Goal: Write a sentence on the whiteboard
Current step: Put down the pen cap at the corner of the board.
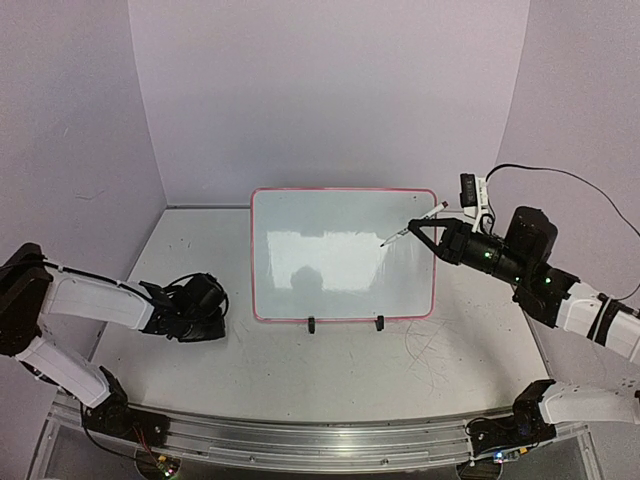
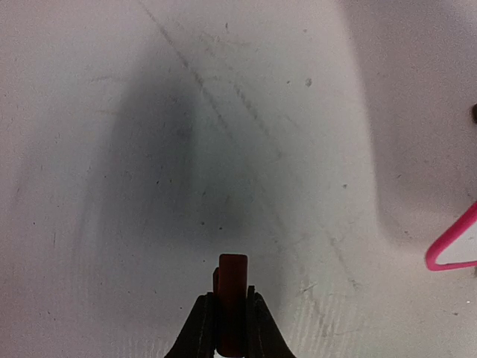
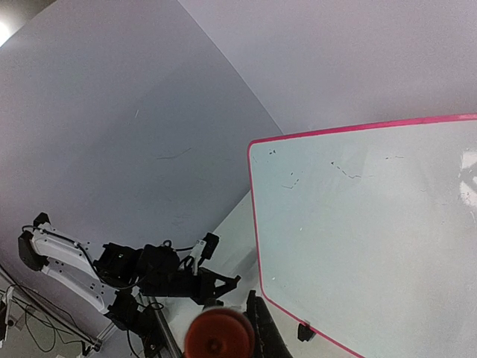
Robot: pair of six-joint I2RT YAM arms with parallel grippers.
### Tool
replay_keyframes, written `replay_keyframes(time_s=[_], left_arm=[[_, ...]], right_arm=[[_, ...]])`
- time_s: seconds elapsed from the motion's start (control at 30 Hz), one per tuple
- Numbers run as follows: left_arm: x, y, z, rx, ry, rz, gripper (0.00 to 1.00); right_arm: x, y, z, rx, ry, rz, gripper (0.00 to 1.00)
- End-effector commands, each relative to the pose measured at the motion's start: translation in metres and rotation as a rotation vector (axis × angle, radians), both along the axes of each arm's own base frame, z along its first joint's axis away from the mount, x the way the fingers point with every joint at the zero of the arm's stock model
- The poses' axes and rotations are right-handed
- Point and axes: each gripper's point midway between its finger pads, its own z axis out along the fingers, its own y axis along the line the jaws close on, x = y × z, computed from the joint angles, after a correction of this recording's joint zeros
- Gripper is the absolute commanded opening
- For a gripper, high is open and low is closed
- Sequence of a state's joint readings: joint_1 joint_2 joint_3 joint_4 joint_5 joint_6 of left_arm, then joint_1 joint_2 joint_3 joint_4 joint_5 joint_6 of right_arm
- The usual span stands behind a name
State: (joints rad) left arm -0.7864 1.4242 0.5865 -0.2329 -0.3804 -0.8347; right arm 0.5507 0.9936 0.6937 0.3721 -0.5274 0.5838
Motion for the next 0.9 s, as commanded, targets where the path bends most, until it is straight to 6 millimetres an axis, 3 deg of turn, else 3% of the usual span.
replay_keyframes(time_s=[0.0, 0.23, 0.37, 0.47, 0.57, 0.67, 0.77, 0.87], left_arm=[[0.008, 0.001, -0.003, 0.032, -0.003, 0.039, 0.05], [0.007, -0.001, -0.007, 0.038, 0.013, 0.027, 0.23], [0.008, -0.002, 0.003, 0.014, -0.009, 0.019, 0.36], [0.009, -0.004, 0.019, -0.012, -0.041, 0.011, 0.38], [0.013, -0.010, 0.052, -0.085, -0.110, 0.001, 0.41], [0.018, -0.025, 0.104, -0.215, -0.225, -0.047, 0.53], [0.018, -0.065, 0.166, -0.416, -0.364, -0.236, 0.76], [0.000, -0.116, 0.221, -0.655, -0.448, -0.503, 0.83]], right_arm=[[0.000, 0.001, 0.008, 0.014, -0.027, 0.001, 0.00], [0.002, 0.004, 0.000, 0.021, -0.003, 0.013, 0.00], [0.003, 0.005, -0.003, 0.020, 0.003, 0.017, 0.00], [0.003, 0.007, -0.004, 0.019, 0.006, 0.022, 0.00], [0.003, 0.008, -0.006, 0.017, 0.012, 0.028, 0.00], [0.003, 0.012, -0.010, 0.015, 0.018, 0.053, 0.00], [0.000, 0.023, -0.014, 0.015, 0.027, 0.095, 0.00], [-0.006, 0.042, -0.019, 0.004, 0.035, 0.145, 0.00]])
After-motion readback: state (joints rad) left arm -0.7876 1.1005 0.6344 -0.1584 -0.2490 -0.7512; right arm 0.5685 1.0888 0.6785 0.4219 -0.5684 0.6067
